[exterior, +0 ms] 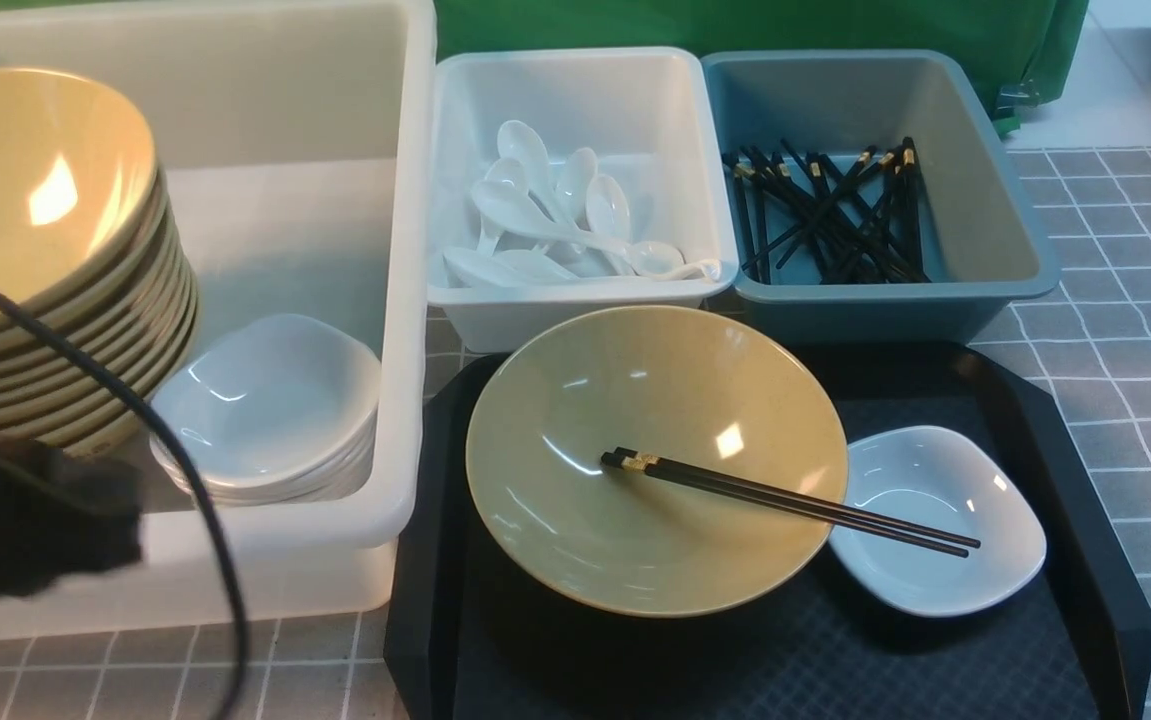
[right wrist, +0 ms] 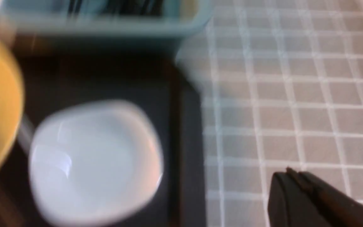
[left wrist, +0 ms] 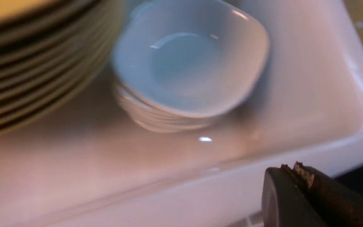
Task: On grey table put chopsticks spoon bowls plates into blue grey white boxes.
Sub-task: 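Grasp the chopsticks with the right gripper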
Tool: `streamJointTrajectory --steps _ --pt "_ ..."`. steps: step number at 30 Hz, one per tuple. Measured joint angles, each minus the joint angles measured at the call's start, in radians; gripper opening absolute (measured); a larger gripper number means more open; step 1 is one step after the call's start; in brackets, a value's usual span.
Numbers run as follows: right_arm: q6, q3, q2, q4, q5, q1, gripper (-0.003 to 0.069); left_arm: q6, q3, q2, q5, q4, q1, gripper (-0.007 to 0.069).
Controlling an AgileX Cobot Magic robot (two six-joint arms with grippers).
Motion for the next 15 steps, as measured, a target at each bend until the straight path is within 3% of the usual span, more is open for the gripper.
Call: streamJointTrajectory --steps 4,7,10,15 --pt "-0.332 -0.130 0.148 0.261 0.107 0.082 0.0043 0.197 0.000 0.025 0.032 -0.143 -0.033 -0.0008" --pt "-0.462 -0.224 0.284 0.393 0.112 0.183 0.0058 0.251 0.000 0.031 0.064 -0.185 -0.033 -0.0008" --pt "-0.489 -0.302 0.383 0.404 0.131 0.257 0.0087 0.259 0.000 0.031 0.109 -0.190 -0.033 -0.0008" --pt "-0.445 -0.524 0.620 0.274 0.265 0.423 0.0253 0.262 0.067 0.030 0.103 -0.197 -0.033 -0.0008"
